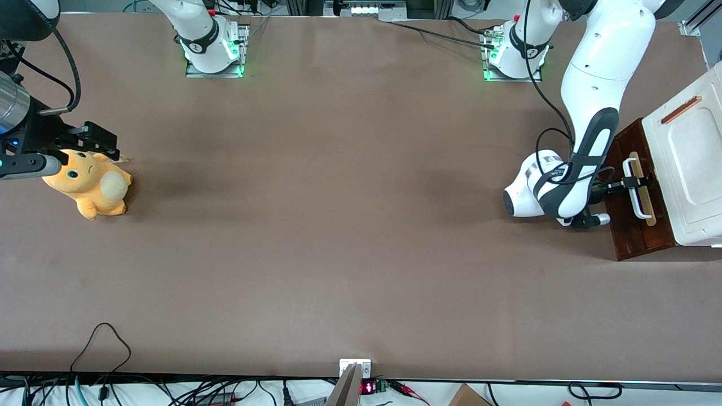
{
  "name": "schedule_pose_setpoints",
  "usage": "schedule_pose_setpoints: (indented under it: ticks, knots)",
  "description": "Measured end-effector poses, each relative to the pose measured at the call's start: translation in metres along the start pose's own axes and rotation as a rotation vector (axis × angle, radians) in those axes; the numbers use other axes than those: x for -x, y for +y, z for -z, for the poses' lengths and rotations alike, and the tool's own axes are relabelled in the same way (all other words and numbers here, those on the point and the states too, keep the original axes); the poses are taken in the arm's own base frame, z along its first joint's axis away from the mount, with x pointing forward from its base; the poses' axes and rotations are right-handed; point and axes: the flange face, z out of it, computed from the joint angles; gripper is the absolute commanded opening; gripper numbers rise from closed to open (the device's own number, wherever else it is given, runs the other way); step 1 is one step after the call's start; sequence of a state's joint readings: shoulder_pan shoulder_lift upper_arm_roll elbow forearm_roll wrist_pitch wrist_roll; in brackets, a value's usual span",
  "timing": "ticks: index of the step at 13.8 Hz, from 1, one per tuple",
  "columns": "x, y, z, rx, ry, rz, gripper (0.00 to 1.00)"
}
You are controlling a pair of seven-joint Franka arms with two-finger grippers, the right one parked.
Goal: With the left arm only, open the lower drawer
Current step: 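Close the left gripper around the white handle bar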
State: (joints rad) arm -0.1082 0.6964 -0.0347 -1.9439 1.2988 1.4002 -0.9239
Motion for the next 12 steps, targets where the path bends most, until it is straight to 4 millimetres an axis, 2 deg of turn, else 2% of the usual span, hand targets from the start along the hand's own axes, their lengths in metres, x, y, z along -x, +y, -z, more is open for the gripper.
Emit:
schedule_pose_setpoints:
  ticks: [9, 12]
  knots:
    - [-0.0002, -0.0007, 0.0040, 0.000, 0.006, 0.002, 0.38]
    - [-0.0002, -0.0007, 0.0040, 0.000, 0.006, 0.002, 0.35]
